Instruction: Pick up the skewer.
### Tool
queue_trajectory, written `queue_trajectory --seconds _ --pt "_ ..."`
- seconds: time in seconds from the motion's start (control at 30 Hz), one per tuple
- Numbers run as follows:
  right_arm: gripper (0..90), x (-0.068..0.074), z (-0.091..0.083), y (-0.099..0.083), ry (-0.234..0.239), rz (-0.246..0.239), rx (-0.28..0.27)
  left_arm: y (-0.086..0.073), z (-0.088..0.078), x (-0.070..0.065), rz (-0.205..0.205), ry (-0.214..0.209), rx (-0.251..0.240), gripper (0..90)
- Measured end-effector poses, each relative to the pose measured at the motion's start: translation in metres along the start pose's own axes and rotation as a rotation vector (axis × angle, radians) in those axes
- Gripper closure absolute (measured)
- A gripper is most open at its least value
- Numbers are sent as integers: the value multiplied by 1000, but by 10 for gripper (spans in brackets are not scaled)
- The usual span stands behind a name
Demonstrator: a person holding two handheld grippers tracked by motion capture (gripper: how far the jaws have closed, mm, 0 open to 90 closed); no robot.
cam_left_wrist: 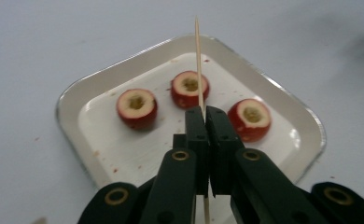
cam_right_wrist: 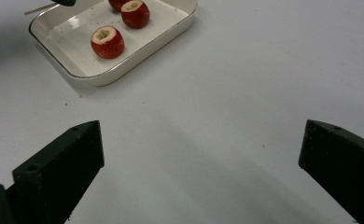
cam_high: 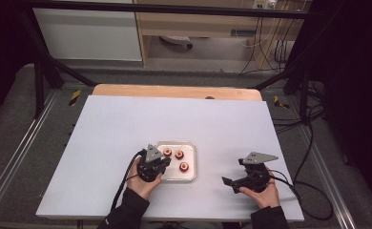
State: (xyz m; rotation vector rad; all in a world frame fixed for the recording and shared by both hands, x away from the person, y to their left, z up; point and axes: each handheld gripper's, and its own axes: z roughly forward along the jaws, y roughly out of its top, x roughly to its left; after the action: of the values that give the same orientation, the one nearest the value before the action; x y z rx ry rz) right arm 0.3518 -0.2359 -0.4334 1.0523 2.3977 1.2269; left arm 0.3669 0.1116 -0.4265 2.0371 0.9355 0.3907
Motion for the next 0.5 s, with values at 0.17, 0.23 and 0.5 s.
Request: queue_trajectory --seconds 0.17,0.23,0.5 --pt "17 16 8 12 -44 -155 52 7 -4 -1 56 -43 12 882" --pt "18 20 10 15 -51 -179 59 9 -5 -3 83 -60 27 882" --pt "68 41 21 34 -80 -403 111 15 -3 -8 146 -116 79 882"
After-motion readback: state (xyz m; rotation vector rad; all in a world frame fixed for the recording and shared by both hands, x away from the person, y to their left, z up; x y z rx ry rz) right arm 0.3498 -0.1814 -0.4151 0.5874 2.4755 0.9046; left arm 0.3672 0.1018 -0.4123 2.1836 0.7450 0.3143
